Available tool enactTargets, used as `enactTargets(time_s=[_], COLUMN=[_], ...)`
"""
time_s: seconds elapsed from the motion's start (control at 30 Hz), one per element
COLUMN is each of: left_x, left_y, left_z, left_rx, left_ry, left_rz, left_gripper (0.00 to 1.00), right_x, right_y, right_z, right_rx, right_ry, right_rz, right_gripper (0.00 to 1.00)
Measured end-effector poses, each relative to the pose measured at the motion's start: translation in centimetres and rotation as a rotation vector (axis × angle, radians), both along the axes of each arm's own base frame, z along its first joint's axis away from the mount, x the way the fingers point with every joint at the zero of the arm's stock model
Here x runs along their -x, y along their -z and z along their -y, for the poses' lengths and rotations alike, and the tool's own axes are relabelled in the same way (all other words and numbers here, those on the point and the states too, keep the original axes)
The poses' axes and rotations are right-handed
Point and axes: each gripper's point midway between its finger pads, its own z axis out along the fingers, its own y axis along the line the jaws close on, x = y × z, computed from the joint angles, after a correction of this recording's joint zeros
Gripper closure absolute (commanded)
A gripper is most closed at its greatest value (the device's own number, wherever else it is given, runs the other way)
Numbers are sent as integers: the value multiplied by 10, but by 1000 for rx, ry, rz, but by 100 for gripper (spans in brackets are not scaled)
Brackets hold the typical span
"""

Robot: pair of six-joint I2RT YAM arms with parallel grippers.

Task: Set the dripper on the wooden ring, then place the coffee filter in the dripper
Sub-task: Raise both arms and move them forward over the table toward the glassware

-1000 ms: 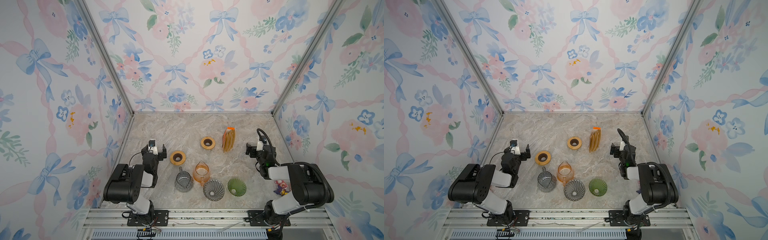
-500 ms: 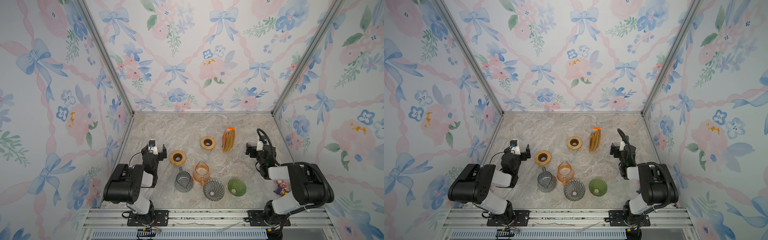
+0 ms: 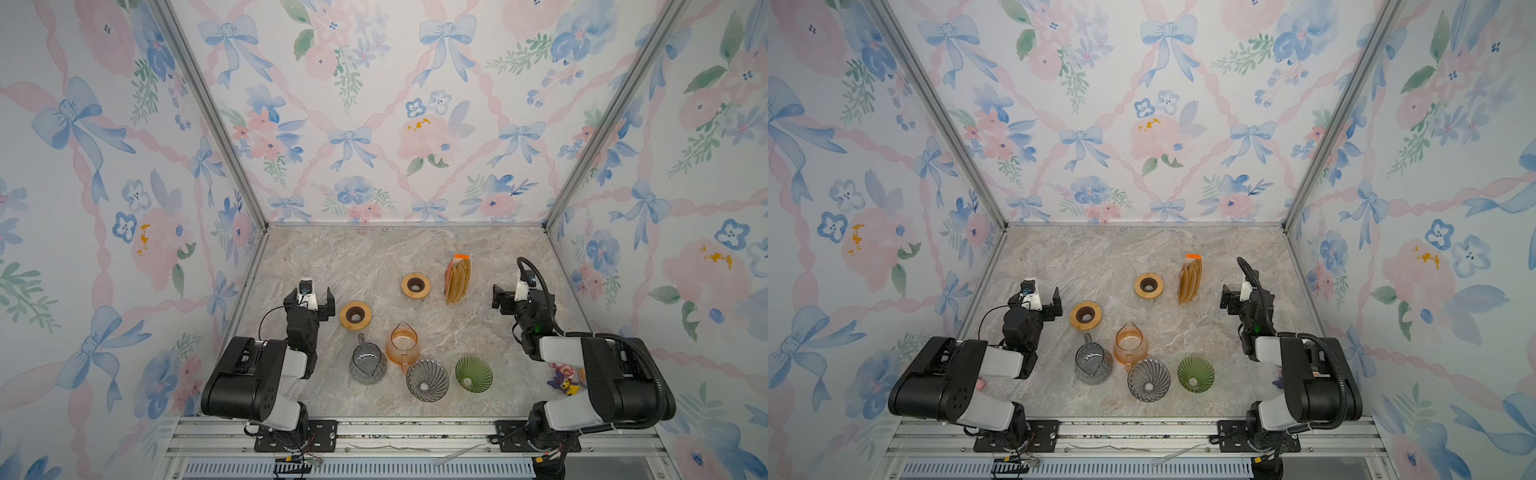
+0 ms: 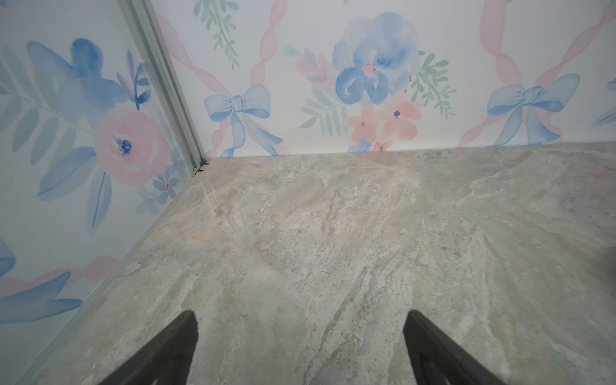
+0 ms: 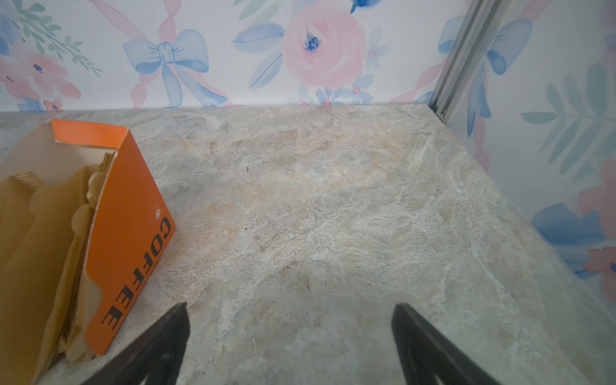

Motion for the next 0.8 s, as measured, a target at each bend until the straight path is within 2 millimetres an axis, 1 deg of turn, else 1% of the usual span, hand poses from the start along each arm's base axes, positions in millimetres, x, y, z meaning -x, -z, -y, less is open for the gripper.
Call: enactTargets(time_s=[0.07, 0.13, 0.2, 0.3, 0.4, 0.5, 0.63, 0.73, 0.8], left_x=[-1, -7, -14, -20, -18, -9, 12, 28, 39], left_y=[-11, -24, -38, -58, -72, -78, -85, -97, -105], left_z=[4, 7, 9, 17, 29, 51, 89, 107, 114], left_rx=[-9, -12, 0, 59, 134, 188, 228, 258, 273], left_ry=[-18, -45, -63, -63, -24, 46, 168, 243, 280], left_rz=[5, -2, -16, -38, -66, -115, -189, -220, -229], left_gripper=[2, 2, 2, 2, 2, 2, 2, 2, 2], right_x=[-3, -8, -8, 2, 15, 31, 57, 70, 74], right_y=[-13, -35, -53, -78, -101, -124, -159, -177, -185], right_z=[0, 0, 0, -5, -15, -30, -42, -42, -36], right_rx=[-7, -22, -38, -69, -94, -110, -138, -179, -229], right_ry=[2, 7, 11, 8, -9, -43, -81, -75, -27], right_rz=[-7, 4, 11, 20, 23, 33, 88, 110, 98], right_gripper=[4, 4, 4, 4, 4, 4, 4, 4, 4])
